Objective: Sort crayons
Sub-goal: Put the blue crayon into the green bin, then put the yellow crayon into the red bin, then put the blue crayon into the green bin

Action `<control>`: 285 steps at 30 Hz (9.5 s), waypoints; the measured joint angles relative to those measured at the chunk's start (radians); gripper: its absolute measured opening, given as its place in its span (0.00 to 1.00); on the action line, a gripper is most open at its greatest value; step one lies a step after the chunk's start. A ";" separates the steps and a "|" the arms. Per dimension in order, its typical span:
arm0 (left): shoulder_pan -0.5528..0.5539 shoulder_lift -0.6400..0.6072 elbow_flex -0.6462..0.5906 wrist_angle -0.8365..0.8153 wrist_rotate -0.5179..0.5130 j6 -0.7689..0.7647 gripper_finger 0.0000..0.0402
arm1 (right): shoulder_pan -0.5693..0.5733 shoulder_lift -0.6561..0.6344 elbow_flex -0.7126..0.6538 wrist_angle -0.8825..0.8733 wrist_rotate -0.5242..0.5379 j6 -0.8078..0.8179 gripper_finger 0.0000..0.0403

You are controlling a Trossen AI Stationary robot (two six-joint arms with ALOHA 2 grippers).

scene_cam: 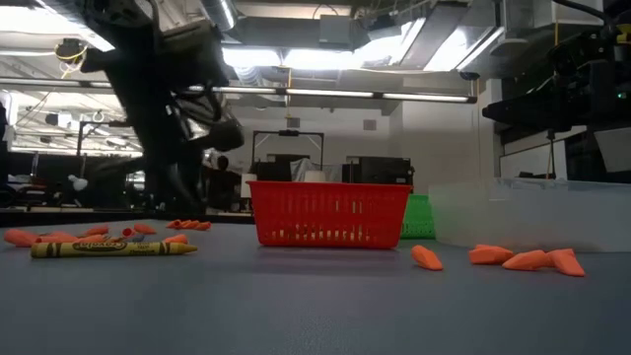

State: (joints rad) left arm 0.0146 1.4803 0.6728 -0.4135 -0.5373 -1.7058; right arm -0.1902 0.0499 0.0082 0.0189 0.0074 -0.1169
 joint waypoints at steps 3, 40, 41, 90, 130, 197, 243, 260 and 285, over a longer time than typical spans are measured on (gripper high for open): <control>0.011 0.000 0.000 0.126 -0.003 0.090 0.03 | 0.000 0.000 0.000 0.000 0.000 0.000 0.28; 0.020 0.522 0.345 1.169 -0.018 1.454 0.04 | 0.000 0.000 0.000 0.000 0.000 0.000 0.28; 0.020 0.527 0.347 1.166 -0.018 1.454 0.05 | 0.000 0.000 0.000 0.000 0.000 0.000 0.28; -0.122 0.065 0.348 0.328 0.118 0.997 0.26 | 0.000 0.000 0.000 0.000 0.000 0.000 0.28; -0.520 0.362 0.350 -0.001 0.306 0.800 0.26 | 0.000 0.000 0.000 0.000 0.000 0.000 0.28; -0.495 0.381 0.426 -0.179 0.331 0.800 0.04 | 0.000 0.000 0.000 0.000 0.000 0.000 0.28; -0.143 0.286 0.426 0.317 0.135 1.323 0.19 | 0.000 0.000 0.000 0.000 0.000 0.000 0.28; -0.126 0.154 0.426 0.193 0.191 1.169 0.21 | 0.000 0.000 0.000 0.000 0.000 0.000 0.28; -0.269 0.086 0.427 -0.446 0.398 0.246 0.22 | 0.000 0.000 0.000 -0.005 -0.001 0.000 0.28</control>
State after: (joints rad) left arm -0.2545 1.5662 1.0996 -0.8599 -0.1390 -1.4597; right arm -0.1899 0.0502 0.0080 0.0135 0.0067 -0.1169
